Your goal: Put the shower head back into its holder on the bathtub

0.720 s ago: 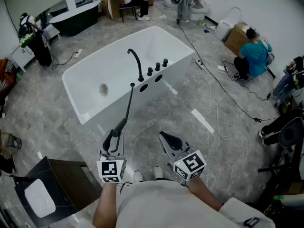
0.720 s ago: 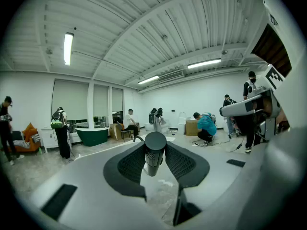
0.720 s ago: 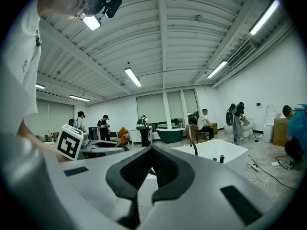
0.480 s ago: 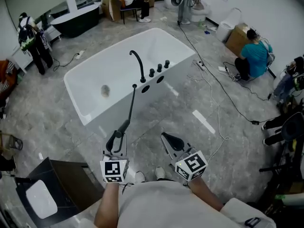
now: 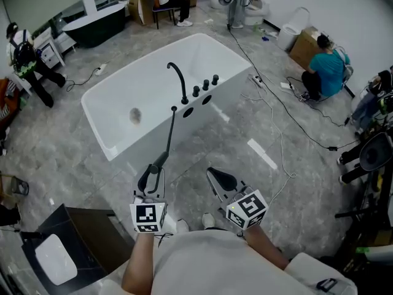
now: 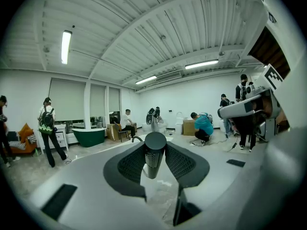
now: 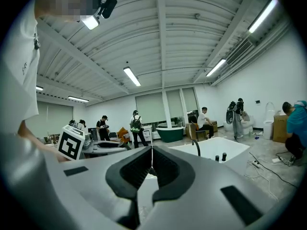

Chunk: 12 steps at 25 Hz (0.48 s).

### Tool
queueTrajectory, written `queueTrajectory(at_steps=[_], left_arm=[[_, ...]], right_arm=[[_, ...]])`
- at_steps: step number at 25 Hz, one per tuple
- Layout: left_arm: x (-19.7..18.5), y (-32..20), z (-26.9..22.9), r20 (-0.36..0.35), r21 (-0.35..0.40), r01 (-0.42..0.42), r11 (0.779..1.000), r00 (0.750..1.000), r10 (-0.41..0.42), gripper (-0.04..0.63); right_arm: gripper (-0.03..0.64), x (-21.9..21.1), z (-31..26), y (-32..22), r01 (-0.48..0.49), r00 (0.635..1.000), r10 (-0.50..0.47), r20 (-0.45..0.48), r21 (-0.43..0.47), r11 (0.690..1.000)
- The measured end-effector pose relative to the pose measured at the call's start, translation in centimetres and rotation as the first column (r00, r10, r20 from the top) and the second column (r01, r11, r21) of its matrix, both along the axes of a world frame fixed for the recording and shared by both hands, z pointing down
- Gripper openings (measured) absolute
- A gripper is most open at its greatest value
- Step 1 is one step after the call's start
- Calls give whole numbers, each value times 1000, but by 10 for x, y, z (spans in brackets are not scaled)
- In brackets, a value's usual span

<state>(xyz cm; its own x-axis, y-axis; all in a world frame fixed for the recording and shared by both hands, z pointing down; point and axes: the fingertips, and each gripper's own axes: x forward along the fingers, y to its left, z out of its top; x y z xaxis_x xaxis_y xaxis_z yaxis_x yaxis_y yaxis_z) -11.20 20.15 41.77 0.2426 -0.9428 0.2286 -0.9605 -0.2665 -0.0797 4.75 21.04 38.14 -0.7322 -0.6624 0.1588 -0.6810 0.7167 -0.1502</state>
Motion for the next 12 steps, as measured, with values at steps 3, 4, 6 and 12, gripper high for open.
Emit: queueTrajectory(at_steps=[3,4,6,12], left_arm=[[-4,-1,-2,-3,7,-9,1000,1000,9,138],[-6,0,0,-2,2,-11,1000,1000,11,138],[-9,1,5,0,-8,-15,1000,1000,15,138],[-12,1,-5,-2,16,-42,999,999,42,138]], right_arm=[[18,-7,0,1,-1,1000,1,2,1,1000],[18,-9,0,1,-1,1000,1,3,2,1000],[18,-12,0,1,-3,1000,3,3,2,1000],[18,-24,-4,3,-13,1000,13,-7,3,1000]])
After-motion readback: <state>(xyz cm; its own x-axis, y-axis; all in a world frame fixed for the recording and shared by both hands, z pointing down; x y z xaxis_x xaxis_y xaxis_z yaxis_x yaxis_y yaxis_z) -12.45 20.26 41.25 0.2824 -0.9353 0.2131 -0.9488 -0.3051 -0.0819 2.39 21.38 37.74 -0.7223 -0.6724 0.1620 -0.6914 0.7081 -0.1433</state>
